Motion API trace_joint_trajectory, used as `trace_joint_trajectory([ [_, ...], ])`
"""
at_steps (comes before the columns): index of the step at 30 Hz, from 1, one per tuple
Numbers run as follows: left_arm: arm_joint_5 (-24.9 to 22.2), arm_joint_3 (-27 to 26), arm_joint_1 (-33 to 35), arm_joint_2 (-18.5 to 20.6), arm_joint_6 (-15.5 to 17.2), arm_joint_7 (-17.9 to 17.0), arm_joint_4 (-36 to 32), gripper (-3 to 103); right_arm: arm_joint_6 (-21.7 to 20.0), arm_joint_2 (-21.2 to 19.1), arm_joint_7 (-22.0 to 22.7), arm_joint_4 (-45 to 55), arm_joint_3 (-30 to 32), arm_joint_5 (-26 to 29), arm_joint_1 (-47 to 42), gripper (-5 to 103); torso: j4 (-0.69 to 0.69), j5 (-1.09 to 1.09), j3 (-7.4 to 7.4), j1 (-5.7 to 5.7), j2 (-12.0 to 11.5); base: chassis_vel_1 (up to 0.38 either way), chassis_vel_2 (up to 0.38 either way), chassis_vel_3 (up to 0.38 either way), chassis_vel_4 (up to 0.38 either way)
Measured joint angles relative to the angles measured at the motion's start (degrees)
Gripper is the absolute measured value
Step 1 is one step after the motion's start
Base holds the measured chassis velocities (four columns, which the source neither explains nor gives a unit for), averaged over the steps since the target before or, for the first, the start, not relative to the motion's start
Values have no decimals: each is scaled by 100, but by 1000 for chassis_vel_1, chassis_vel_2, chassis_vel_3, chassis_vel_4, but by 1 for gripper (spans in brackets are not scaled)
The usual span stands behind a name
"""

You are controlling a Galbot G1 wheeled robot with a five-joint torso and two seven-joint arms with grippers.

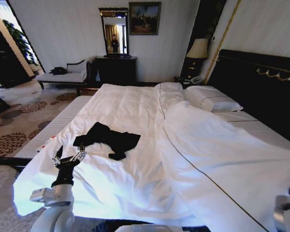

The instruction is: Fold the clothes on the bed.

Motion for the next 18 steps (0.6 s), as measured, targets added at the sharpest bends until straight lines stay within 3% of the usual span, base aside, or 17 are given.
trace_joint_trajectory([
  [5, -88, -39, -50, 32, -4, 0, 70, 100, 96, 178, 617, -672, -232, -206, -107, 1, 1, 0, 0, 0, 0, 0, 0, 0, 0],
  [12, -151, -84, -95, 68, -13, -4, 169, 100, 548, 246, 615, -2136, -610, -860, -108, 1, 2, 3, 0, 0, 0, 0, 0, 0, 0],
  [18, -144, -39, -134, 57, -15, -6, 220, 100, 779, 178, 475, -3035, -907, -978, 54, 1, 2, 0, 0, 0, -1, 0, 0, 0, 0],
])
